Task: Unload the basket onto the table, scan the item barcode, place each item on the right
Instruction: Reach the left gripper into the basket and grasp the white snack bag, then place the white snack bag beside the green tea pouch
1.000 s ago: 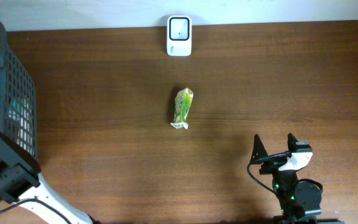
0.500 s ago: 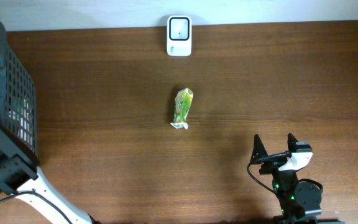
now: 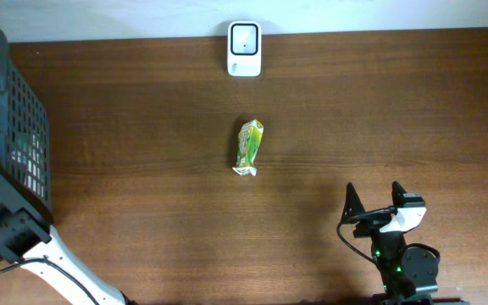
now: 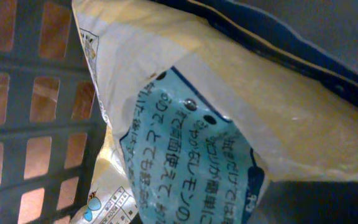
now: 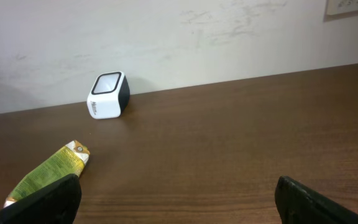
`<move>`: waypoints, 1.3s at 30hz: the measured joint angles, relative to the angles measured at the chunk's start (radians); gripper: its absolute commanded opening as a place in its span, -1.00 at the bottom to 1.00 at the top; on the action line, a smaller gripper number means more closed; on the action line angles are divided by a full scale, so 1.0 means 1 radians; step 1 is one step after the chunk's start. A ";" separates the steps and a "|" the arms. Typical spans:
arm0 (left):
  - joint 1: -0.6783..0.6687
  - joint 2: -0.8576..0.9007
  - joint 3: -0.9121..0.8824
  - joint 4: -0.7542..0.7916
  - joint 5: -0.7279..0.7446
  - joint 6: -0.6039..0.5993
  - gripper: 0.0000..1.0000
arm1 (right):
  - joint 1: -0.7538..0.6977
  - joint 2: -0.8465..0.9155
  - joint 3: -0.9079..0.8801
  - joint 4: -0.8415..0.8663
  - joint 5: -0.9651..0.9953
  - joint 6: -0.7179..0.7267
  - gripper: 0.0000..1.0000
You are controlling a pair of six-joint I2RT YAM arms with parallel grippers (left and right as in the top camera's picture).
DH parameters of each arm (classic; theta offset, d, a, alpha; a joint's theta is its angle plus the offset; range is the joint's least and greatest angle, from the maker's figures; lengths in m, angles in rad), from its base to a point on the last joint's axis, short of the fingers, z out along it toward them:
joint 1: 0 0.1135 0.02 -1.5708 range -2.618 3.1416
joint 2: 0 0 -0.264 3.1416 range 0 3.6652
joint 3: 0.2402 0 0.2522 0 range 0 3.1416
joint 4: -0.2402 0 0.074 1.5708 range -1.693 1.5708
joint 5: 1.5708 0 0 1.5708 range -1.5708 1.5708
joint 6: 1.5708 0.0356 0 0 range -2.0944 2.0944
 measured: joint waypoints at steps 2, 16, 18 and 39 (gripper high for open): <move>0.000 -0.045 -0.019 -0.012 0.019 -0.029 -1.00 | 0.000 0.000 0.000 0.000 0.000 0.000 0.97; -0.145 -0.930 -0.015 -0.201 0.478 -0.409 -1.00 | 0.000 0.000 0.000 0.000 0.000 0.000 0.97; -0.265 -0.921 -0.023 -0.297 0.529 -0.451 -1.00 | 0.000 0.000 0.000 0.000 0.000 0.000 0.97; -1.070 -0.168 -0.192 -0.124 0.425 -0.808 0.98 | 0.000 0.000 0.000 0.000 0.000 0.001 0.97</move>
